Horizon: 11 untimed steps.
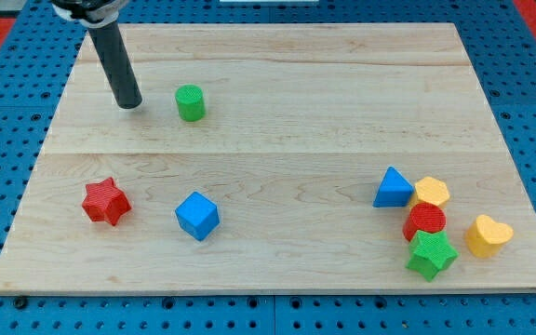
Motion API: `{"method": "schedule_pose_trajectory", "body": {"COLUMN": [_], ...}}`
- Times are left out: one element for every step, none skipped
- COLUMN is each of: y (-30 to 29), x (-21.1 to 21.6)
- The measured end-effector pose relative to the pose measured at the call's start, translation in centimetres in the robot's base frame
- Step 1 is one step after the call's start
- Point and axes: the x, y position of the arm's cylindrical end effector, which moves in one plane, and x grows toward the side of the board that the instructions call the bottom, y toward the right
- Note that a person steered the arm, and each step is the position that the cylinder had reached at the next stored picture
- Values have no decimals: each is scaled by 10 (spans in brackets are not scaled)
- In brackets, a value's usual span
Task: Move the green circle diagonally to the red star
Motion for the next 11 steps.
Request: {"method": "schedule_pose_trajectory", "body": {"y": [63,79,87,65,27,22,41,43,43,55,101], "x": [41,69,81,80,58,-12,-76,-73,-67,-33,25]}}
